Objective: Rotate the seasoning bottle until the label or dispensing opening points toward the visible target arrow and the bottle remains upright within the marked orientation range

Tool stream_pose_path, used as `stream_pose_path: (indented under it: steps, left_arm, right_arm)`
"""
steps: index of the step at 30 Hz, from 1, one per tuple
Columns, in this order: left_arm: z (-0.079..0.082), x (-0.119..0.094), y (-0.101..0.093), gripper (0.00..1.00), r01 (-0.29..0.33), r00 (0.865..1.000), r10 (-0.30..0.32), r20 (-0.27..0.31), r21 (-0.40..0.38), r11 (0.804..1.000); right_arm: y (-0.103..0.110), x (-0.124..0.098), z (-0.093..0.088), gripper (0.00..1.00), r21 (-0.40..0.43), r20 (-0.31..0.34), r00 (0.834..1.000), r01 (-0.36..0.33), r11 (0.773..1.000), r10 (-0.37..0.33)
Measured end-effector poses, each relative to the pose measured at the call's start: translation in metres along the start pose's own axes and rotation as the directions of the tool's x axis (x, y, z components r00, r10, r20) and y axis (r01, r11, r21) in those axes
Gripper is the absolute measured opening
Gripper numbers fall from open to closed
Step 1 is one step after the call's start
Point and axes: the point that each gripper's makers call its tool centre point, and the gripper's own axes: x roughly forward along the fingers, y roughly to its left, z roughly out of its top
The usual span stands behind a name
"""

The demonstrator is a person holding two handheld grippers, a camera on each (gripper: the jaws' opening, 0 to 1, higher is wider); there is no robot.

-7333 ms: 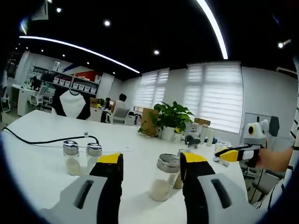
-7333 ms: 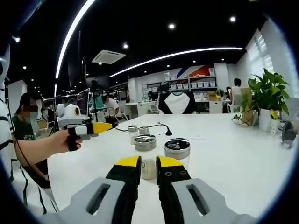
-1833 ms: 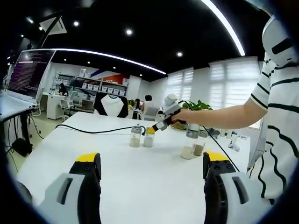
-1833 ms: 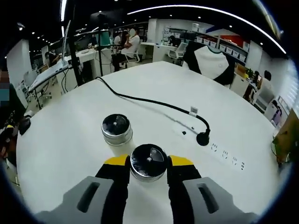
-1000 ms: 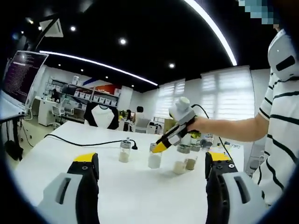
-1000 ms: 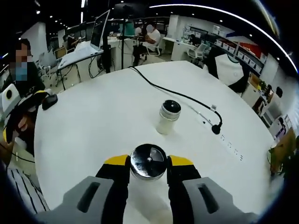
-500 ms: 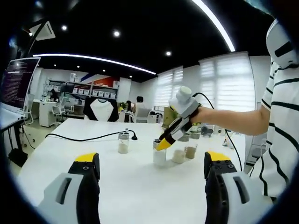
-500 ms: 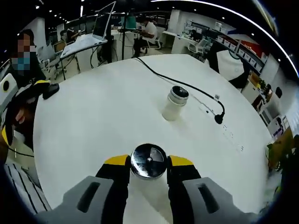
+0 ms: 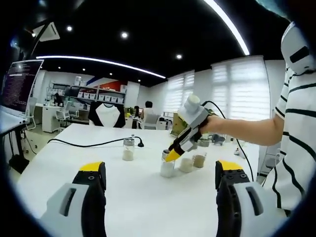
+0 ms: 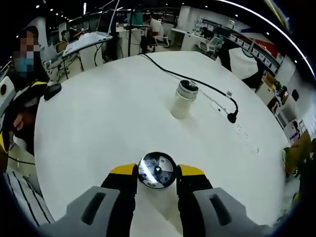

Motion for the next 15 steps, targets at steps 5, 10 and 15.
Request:
stream_pose_path:
  steps: [5, 10, 15]
  left_arm:
    - [-0.0029, 0.0026, -0.0028, 0.97, 0.004, 1.0, -0.004, -0.014, 0.006, 1.0]
    - [-0.0036, 0.0068, -0.0052, 0.96, 0.015, 1.0, -0.014, -0.025, 0.015, 1.0]
    - [-0.0036, 0.0076, -0.0054, 0.96, 0.013, 1.0, -0.012, -0.025, 0.022, 1.0]
  right_arm:
    - [0.0004, 0.0002, -0.0009, 0.29, 0.021, 0.006, 1.0, -0.01, 1.0, 0.01]
    - [-0.0005, 0.0, -0.0018, 0.29, 0.024, 0.011, 1.0, -0.02, 1.0, 0.019]
    - [0.001, -0.0003, -0.0026, 0.29, -0.006, 0.009, 0.999, -0.041, 0.999, 0.041]
